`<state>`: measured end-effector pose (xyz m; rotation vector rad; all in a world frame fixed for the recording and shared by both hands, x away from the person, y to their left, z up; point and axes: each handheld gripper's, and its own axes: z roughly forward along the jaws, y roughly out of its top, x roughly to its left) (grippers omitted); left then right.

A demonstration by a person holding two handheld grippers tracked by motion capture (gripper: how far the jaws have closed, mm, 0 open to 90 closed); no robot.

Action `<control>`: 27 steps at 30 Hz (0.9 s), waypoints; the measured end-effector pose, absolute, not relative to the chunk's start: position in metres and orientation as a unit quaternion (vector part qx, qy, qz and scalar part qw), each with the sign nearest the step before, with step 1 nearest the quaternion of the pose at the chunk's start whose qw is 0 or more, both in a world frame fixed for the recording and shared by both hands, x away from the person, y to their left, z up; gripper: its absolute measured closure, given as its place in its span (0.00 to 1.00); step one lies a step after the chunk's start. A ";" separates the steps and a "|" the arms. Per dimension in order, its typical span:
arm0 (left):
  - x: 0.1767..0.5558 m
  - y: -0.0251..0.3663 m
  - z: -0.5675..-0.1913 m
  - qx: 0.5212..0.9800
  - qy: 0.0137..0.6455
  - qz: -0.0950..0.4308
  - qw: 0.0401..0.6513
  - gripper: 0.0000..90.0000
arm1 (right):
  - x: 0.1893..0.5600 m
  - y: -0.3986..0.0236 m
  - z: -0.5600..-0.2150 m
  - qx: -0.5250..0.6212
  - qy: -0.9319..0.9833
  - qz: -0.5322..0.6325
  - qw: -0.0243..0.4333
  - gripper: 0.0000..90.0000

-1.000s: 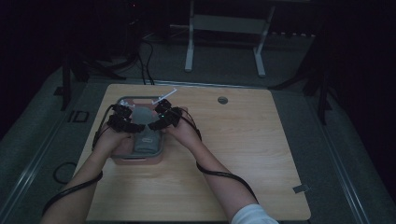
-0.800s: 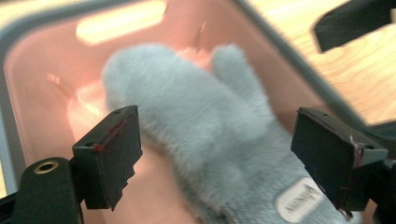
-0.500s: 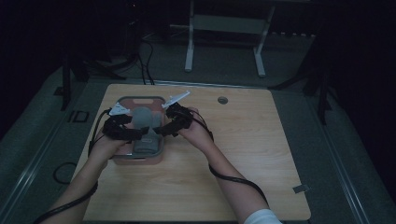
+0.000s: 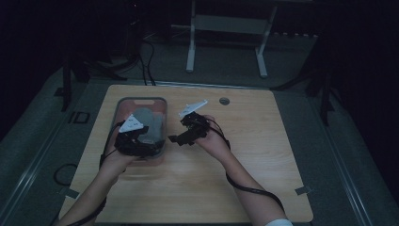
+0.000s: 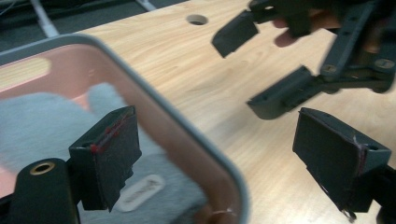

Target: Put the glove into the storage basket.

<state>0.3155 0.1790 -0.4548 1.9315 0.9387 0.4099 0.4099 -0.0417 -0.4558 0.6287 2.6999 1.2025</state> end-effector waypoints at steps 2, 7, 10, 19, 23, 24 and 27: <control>0.311 0.174 -0.455 0.788 0.372 0.163 0.463 0.17 | 0.408 -0.049 -0.457 0.210 0.891 0.398 0.060 0.17; 0.301 0.158 -0.463 0.794 0.356 0.153 0.468 0.17 | 0.403 -0.059 -0.463 0.208 0.893 0.394 0.062 0.17; 0.295 0.150 -0.470 0.799 0.347 0.140 0.471 0.17 | 0.399 -0.065 -0.468 0.207 0.895 0.390 0.063 0.17; 0.283 0.131 -0.490 0.814 0.314 0.120 0.474 0.17 | 0.386 -0.083 -0.492 0.211 0.896 0.387 0.050 0.17; 0.279 0.124 -0.503 0.820 0.297 0.098 0.479 0.17 | 0.381 -0.090 -0.503 0.204 0.899 0.386 0.044 0.17; 0.278 0.122 -0.506 0.825 0.293 0.096 0.475 0.17 | 0.380 -0.091 -0.505 0.204 0.899 0.386 0.041 0.17; 0.277 0.116 -0.516 0.832 0.286 0.083 0.468 0.17 | 0.377 -0.096 -0.514 0.197 0.900 0.387 0.037 0.17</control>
